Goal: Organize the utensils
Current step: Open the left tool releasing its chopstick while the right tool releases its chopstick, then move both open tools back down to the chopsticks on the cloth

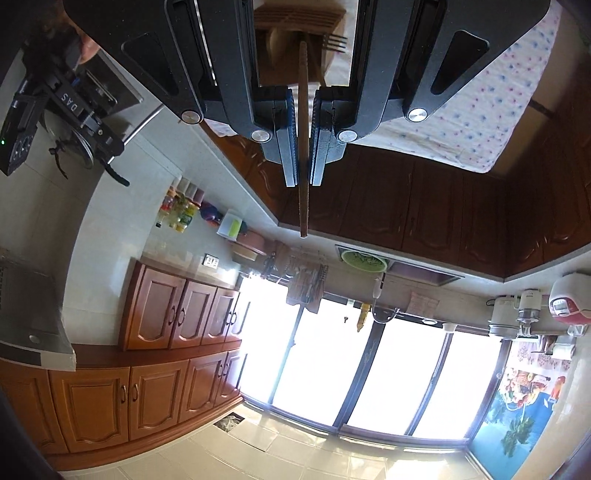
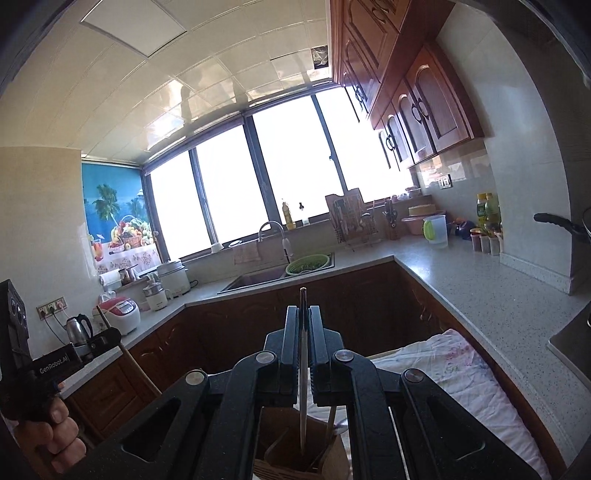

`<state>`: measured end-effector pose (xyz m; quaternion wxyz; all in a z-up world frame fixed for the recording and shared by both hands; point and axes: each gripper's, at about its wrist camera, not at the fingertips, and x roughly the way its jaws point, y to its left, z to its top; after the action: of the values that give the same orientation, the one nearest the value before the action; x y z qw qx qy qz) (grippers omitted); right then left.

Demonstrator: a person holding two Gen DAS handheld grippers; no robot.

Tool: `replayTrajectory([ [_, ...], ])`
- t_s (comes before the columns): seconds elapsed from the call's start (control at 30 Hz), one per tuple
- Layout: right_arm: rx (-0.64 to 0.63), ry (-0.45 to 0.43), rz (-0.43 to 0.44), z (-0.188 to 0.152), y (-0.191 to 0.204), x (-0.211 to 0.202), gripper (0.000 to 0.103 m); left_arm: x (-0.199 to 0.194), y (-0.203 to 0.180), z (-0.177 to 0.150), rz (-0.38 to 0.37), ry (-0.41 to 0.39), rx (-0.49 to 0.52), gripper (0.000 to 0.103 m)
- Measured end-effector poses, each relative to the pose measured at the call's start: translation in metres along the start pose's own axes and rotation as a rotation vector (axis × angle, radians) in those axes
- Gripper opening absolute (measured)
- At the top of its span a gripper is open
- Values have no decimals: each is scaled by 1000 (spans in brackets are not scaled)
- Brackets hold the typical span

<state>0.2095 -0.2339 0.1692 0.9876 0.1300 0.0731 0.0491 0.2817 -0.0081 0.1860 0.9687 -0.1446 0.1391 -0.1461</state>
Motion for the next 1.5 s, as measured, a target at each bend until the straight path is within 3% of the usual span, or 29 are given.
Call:
replayTrajectory([
  [0.37,21,65,-35,-63,-13,31,4,51,11,-64,38,91,-4,5],
  [0.57,39,128,-45,-81,-22,41,4,68,16,-84,44,165,-12,6],
  [1.13,68,170,-39,-82,-27,49,5,75,15,-89,22,213,-14,7],
  [1.27,91,168,-28,-81,-30,47,10,71,15,-85,25,219,-17,8],
  [1.3,94,166,-28,-80,-30,46,15,69,15,-84,24,217,-18,11],
  [1.33,101,162,-24,-78,-31,44,19,66,15,-83,23,214,-23,22],
  [1.37,112,154,-15,-76,-32,42,40,62,15,-81,24,206,-28,40],
  [1.4,123,141,-8,-74,-33,38,65,58,15,-80,31,193,-32,49],
  [1.43,130,128,-6,-72,-34,35,77,52,14,-78,37,175,-34,59],
  [1.47,133,113,-10,-69,-33,30,91,46,13,-77,36,161,-32,60],
  [1.5,133,96,-8,-66,-33,26,92,42,12,-76,33,157,-29,61],
])
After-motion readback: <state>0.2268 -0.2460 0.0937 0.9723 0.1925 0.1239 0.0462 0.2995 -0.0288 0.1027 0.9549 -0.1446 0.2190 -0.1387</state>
